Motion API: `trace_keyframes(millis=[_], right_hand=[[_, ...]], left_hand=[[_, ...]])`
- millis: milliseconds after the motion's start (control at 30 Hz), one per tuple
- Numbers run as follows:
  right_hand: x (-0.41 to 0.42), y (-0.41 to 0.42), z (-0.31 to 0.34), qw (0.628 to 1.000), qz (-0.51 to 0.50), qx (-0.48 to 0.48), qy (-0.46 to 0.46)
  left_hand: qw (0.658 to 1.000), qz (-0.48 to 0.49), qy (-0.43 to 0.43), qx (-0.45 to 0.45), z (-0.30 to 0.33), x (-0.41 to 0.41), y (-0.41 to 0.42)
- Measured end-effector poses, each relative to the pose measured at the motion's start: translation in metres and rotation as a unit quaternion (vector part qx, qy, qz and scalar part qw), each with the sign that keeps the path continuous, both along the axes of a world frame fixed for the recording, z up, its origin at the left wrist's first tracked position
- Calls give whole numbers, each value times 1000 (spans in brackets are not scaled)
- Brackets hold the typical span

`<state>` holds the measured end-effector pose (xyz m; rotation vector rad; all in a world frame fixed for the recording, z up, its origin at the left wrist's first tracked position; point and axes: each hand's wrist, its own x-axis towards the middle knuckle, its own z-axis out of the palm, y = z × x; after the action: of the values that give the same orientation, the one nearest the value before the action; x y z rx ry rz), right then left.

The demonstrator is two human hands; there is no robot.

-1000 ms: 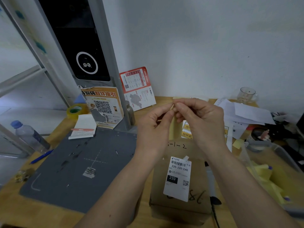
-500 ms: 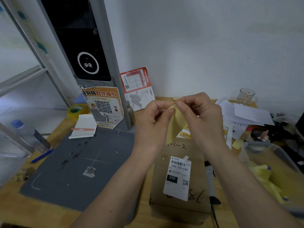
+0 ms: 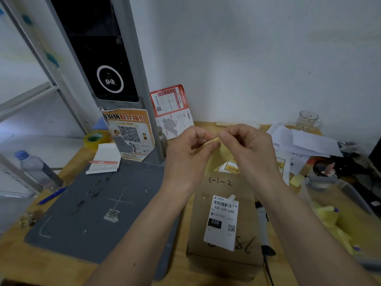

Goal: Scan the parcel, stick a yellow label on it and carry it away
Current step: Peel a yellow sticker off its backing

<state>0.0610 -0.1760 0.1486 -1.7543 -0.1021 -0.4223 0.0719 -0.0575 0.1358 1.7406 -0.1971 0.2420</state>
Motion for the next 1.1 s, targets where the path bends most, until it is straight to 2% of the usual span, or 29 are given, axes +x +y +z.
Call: trace_keyframes(millis=[233,333,400,533,700,1100], right_hand=[[-1,-3,-5,1000,11,1,-5],[-1,-2,-7,1000,-3,5,-13],[-2,-1,-7,1000,-17,8,-25],[-2,1,-7,999,-22,12,-39],[-2,1,-8,999,-16,20,-40],[-3,2,-8,999,-20,10,-49]], left_hand=[[1000,26,-3,-1,0,-1,0],[992,98,-50,62,0,-4,-2],[987,130,-66,72,2,-7,-3],[999,37,-11,-36,5,-10,-6],[991,26,45,-125,5,-7,-5],[984,12,64,-164,2,-6,-5]])
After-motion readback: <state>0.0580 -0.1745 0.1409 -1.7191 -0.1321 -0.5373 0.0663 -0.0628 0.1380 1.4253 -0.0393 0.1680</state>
